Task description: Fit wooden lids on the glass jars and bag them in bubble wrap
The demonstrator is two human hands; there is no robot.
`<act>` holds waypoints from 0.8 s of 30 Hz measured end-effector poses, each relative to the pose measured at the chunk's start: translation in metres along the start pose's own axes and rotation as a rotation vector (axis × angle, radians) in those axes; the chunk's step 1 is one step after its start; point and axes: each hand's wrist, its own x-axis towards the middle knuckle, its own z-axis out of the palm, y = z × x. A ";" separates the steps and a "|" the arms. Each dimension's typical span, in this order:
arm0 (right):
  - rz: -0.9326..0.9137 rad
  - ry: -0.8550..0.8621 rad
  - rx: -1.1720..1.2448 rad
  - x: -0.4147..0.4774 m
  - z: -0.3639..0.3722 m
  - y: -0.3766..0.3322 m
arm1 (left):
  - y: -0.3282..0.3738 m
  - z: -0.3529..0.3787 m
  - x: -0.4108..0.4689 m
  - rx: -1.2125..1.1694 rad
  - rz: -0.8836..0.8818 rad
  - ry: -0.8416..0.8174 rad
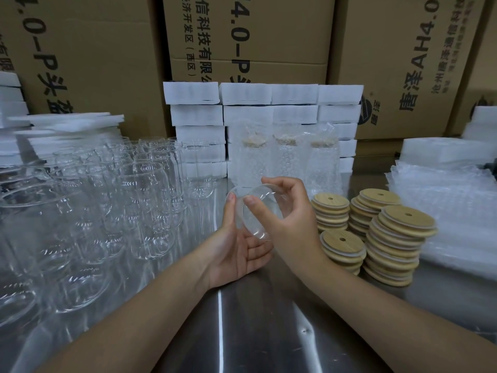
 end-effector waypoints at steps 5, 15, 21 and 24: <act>-0.014 -0.015 0.040 0.000 -0.001 0.000 | 0.000 0.000 -0.002 -0.009 -0.004 -0.004; -0.049 0.022 0.000 0.001 0.002 0.000 | 0.001 0.002 -0.003 0.014 -0.009 0.020; -0.058 0.025 -0.013 0.001 0.002 -0.002 | 0.001 0.002 -0.002 0.044 -0.011 0.039; -0.071 0.015 -0.025 0.001 0.002 -0.002 | 0.001 0.003 -0.003 0.053 -0.008 0.042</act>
